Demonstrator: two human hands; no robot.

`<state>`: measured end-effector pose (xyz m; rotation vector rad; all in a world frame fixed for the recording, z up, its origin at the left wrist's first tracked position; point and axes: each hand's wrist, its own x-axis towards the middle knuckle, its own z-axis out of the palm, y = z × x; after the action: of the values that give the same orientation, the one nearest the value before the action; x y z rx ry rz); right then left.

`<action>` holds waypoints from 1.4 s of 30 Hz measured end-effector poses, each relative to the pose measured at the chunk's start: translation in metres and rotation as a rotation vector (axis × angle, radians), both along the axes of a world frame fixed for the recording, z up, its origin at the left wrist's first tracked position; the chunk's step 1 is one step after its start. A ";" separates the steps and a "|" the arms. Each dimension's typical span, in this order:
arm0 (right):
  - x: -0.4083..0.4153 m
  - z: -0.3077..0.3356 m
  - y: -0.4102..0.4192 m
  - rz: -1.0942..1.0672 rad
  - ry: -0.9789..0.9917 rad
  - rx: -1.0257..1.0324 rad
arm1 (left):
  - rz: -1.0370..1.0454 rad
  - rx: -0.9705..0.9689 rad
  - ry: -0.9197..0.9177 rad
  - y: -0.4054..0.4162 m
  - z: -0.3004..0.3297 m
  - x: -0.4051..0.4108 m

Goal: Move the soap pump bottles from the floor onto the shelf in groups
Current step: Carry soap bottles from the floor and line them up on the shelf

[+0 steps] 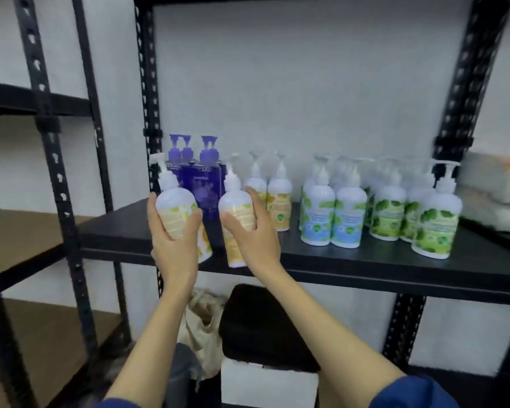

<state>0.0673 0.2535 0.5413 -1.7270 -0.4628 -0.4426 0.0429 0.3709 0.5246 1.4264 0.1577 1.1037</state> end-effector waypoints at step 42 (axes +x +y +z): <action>0.074 -0.022 -0.053 -0.087 -0.137 -0.057 | -0.149 0.206 -0.008 -0.039 0.005 0.092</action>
<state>0.1412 0.2008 0.5193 -1.7840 -0.5042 -0.6182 0.1353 0.3321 0.5295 1.5896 -0.0689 1.0247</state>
